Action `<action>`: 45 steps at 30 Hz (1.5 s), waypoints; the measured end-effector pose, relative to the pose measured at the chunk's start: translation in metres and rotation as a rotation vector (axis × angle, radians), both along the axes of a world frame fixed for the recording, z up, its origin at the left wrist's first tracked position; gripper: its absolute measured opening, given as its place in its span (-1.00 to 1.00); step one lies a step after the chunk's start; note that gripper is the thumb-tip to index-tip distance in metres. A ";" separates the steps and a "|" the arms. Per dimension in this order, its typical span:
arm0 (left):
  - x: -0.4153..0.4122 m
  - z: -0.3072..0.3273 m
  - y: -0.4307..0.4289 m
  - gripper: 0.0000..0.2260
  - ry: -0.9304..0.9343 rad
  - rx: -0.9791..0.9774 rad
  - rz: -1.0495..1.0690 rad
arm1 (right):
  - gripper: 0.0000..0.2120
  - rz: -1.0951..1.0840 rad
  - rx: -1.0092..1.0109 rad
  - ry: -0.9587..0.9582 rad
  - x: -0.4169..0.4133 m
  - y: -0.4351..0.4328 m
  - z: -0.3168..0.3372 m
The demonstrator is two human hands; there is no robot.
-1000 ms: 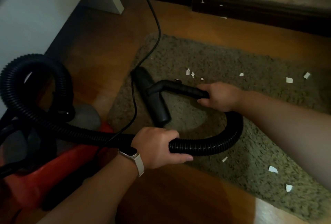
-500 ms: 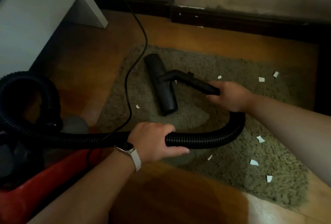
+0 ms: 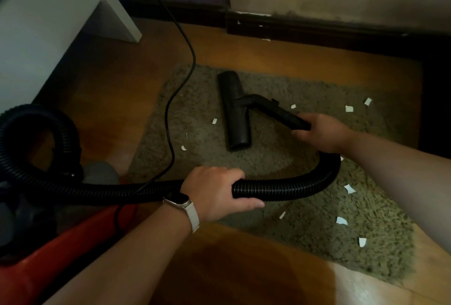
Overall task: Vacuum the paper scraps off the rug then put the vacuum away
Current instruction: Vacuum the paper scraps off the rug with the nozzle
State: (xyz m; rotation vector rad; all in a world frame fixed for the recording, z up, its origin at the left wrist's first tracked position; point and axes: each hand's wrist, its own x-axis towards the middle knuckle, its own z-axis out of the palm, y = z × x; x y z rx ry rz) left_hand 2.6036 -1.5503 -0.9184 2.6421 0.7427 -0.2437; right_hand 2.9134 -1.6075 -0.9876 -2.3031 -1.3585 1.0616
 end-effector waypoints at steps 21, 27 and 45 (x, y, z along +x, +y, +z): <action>0.010 -0.007 -0.003 -0.41 -0.049 -0.016 -0.026 | -0.78 -0.027 -0.002 -0.003 0.015 -0.011 -0.003; 0.000 -0.009 -0.004 -0.42 -0.033 -0.042 -0.021 | -0.74 0.061 0.003 0.000 -0.001 0.004 0.000; -0.038 -0.006 -0.002 -0.45 0.018 -0.078 0.089 | -0.83 0.283 -0.037 -0.046 -0.049 0.061 0.003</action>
